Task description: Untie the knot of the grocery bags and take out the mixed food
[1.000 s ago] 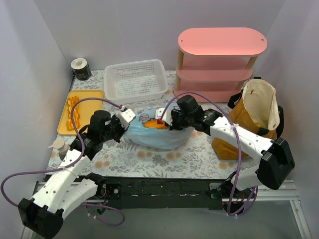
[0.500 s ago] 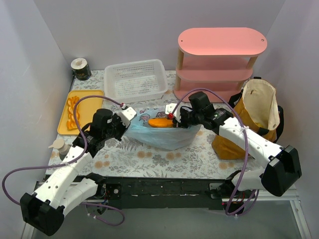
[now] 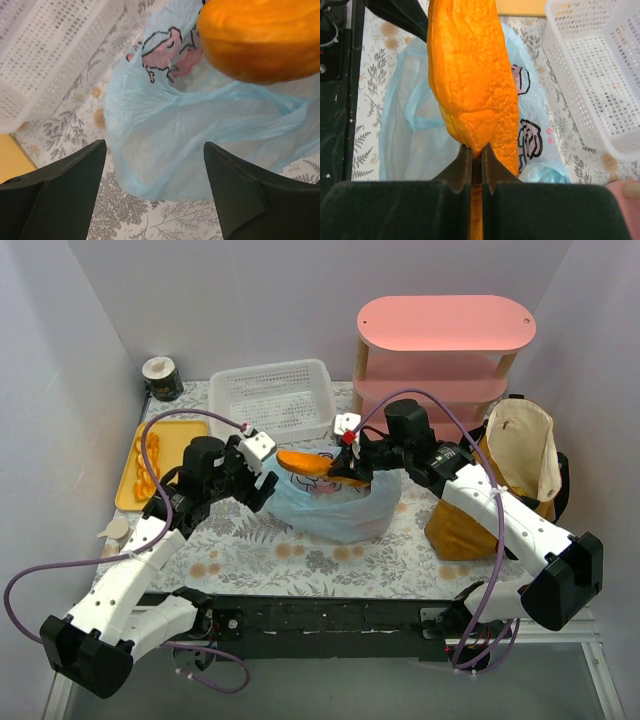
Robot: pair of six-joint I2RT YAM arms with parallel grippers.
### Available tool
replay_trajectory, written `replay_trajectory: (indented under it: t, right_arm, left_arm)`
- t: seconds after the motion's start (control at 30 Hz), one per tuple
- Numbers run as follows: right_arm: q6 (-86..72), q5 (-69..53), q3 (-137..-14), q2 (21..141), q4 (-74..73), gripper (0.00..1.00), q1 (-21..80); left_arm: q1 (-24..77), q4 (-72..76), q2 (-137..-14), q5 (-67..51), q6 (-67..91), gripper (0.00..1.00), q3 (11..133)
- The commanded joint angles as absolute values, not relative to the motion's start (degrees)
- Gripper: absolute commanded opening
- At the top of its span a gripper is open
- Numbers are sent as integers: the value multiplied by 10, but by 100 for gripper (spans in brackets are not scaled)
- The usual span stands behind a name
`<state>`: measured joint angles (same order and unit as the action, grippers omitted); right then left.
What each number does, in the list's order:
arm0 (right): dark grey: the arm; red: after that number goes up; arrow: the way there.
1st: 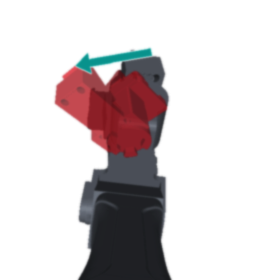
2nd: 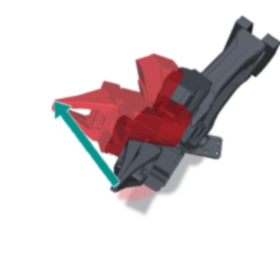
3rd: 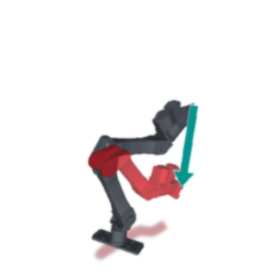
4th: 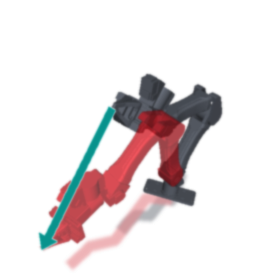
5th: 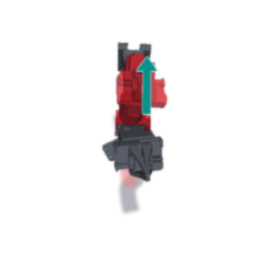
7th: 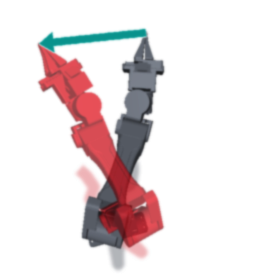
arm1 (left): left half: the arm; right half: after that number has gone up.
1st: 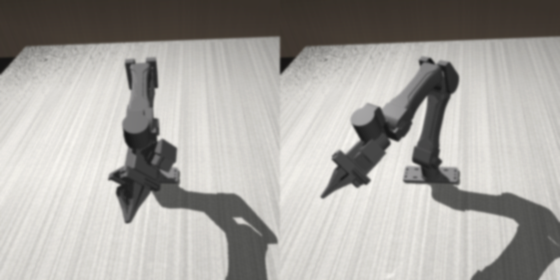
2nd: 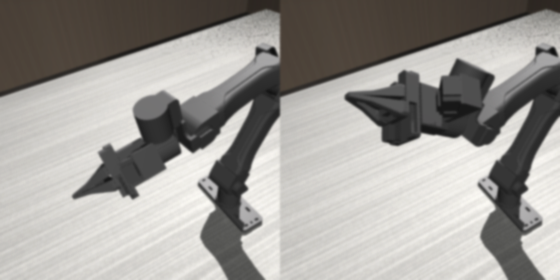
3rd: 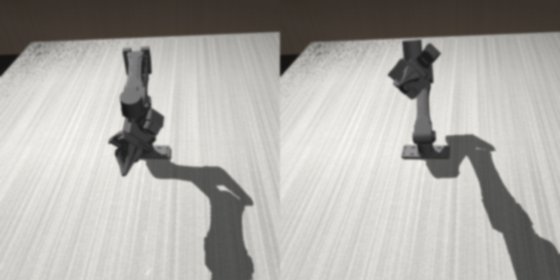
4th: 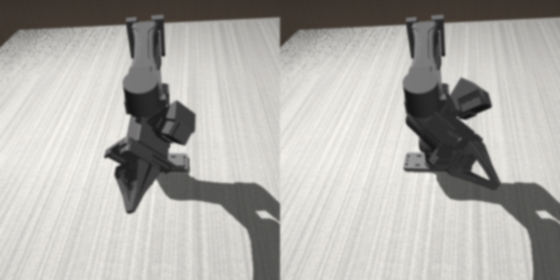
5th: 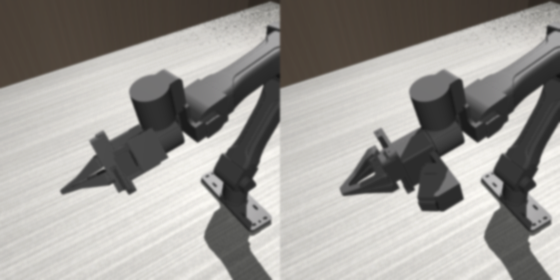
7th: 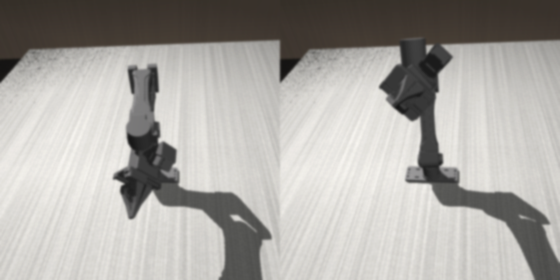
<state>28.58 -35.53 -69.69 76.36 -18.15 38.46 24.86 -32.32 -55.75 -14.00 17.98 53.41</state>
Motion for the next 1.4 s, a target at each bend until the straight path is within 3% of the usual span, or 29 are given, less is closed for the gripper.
replay_trajectory:
  t: [0.0,0.03,0.13,0.47,0.73,0.87,0.97,1.2,1.37]
  right_arm:
    - [248,-373,-759,778,-170,1,380]
    - [259,-371,-778,781,-183,1,380]
    - [272,-371,-791,791,-216,1,375]
    - [277,-357,-787,798,-223,1,374]
    - [293,-336,-779,786,-220,1,374]
    - [292,-334,-778,787,-221,1,374]
    - [292,-329,-778,787,-219,1,374]
    - [291,-327,-775,792,-217,1,374]
    - [291,-334,-782,797,-221,1,374]
  left_arm:
    - [246,-314,-538,-127,178,84,592]
    - [246,-309,-534,-119,173,93,598]
    - [246,-289,-522,-112,122,98,613]
    - [249,-338,-554,-258,-144,97,675]
    - [249,-429,-626,-350,-299,72,748]
    - [249,-439,-638,-381,-333,68,746]
    - [250,-432,-630,-410,-339,58,736]
    - [252,-389,-618,-446,-332,45,699]
    - [268,-372,-639,-427,-300,43,706]
